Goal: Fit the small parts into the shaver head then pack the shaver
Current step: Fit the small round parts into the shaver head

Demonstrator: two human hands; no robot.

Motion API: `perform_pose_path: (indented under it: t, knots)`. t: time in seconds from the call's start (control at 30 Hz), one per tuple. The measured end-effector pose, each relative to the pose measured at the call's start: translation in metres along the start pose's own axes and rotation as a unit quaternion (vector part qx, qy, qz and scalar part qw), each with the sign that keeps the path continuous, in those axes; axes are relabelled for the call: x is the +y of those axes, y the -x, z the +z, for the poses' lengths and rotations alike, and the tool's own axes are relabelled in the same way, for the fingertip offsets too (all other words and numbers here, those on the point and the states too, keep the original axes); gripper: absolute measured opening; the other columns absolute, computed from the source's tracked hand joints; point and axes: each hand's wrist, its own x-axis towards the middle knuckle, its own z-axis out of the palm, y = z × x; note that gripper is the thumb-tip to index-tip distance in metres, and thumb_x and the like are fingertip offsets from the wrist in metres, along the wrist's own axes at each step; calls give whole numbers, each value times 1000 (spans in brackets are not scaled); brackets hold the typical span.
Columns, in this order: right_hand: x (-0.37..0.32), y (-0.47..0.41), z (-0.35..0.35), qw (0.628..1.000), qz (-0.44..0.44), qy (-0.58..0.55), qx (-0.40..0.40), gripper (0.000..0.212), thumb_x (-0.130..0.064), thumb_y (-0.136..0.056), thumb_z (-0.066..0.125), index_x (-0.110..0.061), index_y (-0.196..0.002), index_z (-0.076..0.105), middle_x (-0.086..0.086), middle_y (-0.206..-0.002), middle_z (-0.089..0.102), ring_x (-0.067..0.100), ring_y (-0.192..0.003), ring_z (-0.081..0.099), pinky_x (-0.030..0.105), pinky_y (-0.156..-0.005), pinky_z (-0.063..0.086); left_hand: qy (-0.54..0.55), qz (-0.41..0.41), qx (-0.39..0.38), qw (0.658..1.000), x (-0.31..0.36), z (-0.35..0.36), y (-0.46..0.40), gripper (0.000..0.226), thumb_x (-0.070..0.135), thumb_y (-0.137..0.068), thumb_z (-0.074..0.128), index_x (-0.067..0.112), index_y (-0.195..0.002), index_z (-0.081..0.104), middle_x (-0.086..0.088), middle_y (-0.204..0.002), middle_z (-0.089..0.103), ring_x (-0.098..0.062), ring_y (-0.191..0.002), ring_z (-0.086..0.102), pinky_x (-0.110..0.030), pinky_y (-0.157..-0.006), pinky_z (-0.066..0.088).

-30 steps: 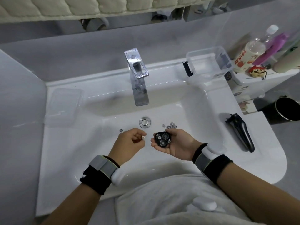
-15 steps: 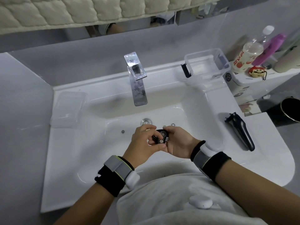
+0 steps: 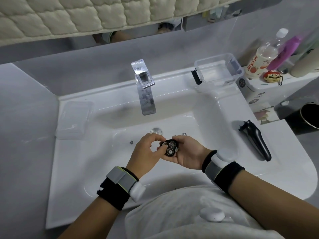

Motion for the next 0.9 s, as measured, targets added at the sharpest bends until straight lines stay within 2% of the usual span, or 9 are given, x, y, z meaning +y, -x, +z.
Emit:
perform_pose_path:
  t: [0.17,0.37,0.53,0.77,0.9]
  knots:
    - [0,2,3,1000,-1,18,4,45,-25,-107,31,6,-109,64,22,-102,74,29,-97,73,45,-96,56,-115,50,-13,992,0,-4,-3,13,35,-80,68,36,-93,68,18,-93,60,-5,-95,54,-24,-82,44]
    - [2,3,5,999,1,44,31,44,-25,-108,29,7,-113,60,22,-103,70,29,-93,70,43,-90,60,-249,97,-52,962,2,-7,-6,18,44,-83,64,32,-96,68,13,-95,61,-11,-89,53,-28,-79,39]
    - [2,4,7,998,2,50,35,44,-25,-109,30,8,-118,58,22,-104,70,27,-88,71,40,-83,62,-241,87,-51,965,4,-6,-8,14,40,-84,63,30,-93,65,13,-95,57,-10,-89,53,-26,-73,37]
    - [3,3,7,998,7,55,34,45,-24,-108,29,8,-115,60,21,-103,71,28,-93,69,39,-79,63,-183,53,-64,980,1,-8,-7,11,37,-79,67,29,-86,63,11,-90,56,-11,-88,56,-35,-75,49]
    - [3,3,7,998,4,62,33,45,-24,-108,30,8,-117,61,21,-108,70,29,-96,68,41,-85,61,-138,31,-66,988,-3,-5,-6,6,34,-79,68,31,-82,62,13,-93,57,-5,-89,57,-28,-76,49]
